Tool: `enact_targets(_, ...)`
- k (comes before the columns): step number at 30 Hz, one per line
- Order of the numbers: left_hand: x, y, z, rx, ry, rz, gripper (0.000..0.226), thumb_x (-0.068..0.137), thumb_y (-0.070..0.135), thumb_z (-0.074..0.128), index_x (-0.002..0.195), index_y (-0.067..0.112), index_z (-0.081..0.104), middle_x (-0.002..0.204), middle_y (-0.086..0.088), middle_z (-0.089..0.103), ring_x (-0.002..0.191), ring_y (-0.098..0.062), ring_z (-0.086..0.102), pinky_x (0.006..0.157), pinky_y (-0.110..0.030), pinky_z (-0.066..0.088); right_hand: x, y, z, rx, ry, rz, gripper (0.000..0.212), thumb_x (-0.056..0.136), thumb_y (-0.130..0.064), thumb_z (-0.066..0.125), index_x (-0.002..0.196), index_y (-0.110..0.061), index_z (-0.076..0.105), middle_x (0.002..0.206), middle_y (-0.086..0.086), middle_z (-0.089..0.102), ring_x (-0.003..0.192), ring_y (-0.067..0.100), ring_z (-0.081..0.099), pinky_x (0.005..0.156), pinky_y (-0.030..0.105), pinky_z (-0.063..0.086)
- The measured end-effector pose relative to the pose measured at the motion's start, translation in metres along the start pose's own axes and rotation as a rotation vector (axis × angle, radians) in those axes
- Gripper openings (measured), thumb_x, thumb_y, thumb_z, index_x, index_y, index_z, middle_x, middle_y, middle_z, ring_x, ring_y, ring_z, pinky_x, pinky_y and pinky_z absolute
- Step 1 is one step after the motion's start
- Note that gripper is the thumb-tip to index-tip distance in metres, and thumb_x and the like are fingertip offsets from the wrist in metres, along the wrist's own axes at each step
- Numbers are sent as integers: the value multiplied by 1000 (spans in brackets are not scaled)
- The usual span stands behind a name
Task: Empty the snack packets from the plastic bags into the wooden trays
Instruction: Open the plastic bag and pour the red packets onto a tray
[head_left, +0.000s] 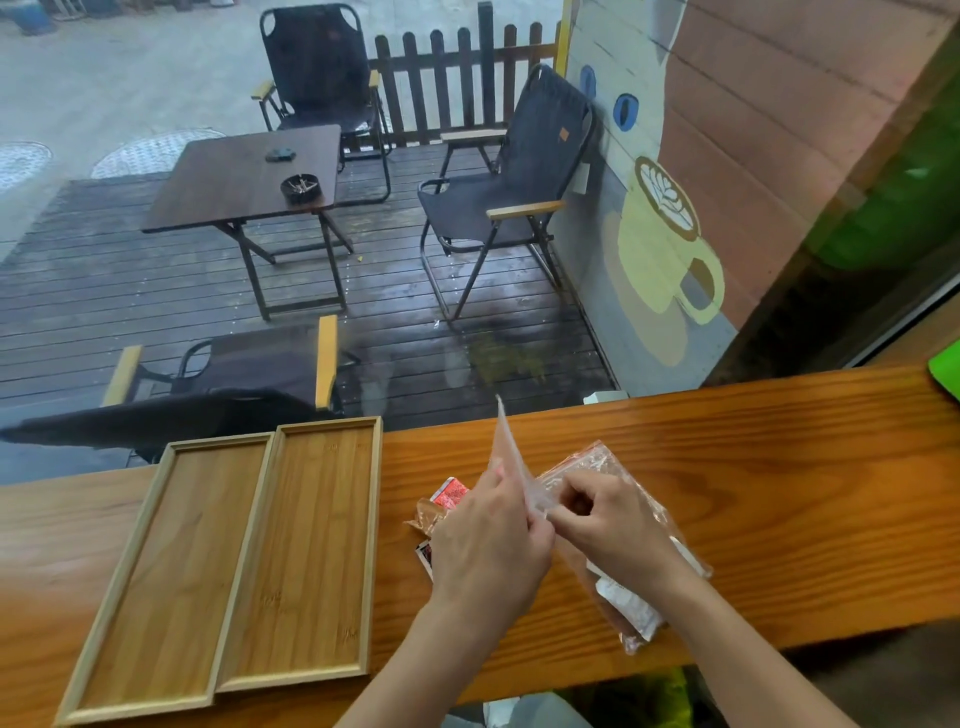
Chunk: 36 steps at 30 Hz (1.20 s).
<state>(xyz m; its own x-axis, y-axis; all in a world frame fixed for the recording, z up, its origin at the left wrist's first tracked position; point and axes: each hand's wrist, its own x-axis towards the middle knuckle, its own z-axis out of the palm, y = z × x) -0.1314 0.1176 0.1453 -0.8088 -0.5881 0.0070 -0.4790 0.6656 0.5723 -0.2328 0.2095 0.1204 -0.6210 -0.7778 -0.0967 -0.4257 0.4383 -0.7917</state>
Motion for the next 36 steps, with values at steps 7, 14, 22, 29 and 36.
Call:
enact_targets(7, 10, -9, 2, -460, -119, -125, 26, 86, 12, 59, 109, 21, 50, 90, 2, 66, 77, -11, 67, 63, -23, 58, 1, 5, 8, 113, -46, -52, 14, 87, -21, 59, 75, -27, 56, 67, -9, 57, 63, 2, 57, 56, 21, 49)
enact_targets(14, 14, -10, -3, -437, 80, -92, 18, 78, 31, 66, 67, 18, 60, 59, 7, 61, 53, -9, 60, 47, -20, 51, 1, 5, 6, 230, 14, -21, 26, 85, -34, 52, 59, -28, 55, 48, -11, 52, 45, 4, 48, 43, 15, 34)
enact_targets(22, 22, -19, 0, -204, 124, -170, 29, 82, 11, 57, 63, 25, 39, 61, 4, 46, 51, -10, 43, 44, -22, 35, 8, 12, -4, 207, 210, 112, 13, 84, -4, 59, 91, -15, 60, 83, -1, 61, 75, 11, 59, 59, 21, 53)
enact_targets(29, 29, -20, 3, -330, 1, -94, 24, 78, 24, 69, 86, 25, 47, 67, 11, 59, 58, -4, 62, 49, -11, 48, 13, 11, -8, 221, 78, 47, 20, 72, -25, 72, 78, -6, 68, 73, 2, 67, 67, 10, 62, 61, 22, 55)
enact_targets(36, 32, -21, 1, -302, 141, -54, 23, 81, 30, 65, 68, 25, 47, 58, 6, 56, 52, -14, 59, 44, -15, 46, 16, 12, -5, 193, 248, 55, 35, 82, -24, 64, 50, -22, 50, 48, -5, 49, 43, 8, 45, 44, 19, 36)
